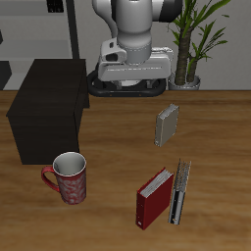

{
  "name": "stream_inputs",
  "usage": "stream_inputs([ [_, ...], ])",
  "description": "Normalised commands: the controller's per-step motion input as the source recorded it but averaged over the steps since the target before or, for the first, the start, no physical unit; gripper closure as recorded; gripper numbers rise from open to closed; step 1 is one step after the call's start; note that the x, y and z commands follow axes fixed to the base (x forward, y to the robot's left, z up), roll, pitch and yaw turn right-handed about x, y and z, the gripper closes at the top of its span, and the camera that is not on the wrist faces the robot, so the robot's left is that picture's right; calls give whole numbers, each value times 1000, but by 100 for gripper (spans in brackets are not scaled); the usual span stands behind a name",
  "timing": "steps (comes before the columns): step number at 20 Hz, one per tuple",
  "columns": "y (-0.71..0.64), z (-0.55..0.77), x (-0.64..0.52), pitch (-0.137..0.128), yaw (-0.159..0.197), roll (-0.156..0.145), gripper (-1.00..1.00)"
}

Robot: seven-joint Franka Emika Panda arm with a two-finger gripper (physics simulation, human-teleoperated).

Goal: Place the red book in the top region of the shelf

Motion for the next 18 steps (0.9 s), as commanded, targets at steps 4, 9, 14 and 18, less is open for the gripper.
stream_inputs([
  [4, -5, 1, 172, -16, 10, -9, -100],
  [9, -89, 55, 177, -19, 13, -5, -100],
  [14, -191, 93, 373, -24, 11, -20, -100],
  [18, -117, 98, 375, -13, 1, -7, -100],
])
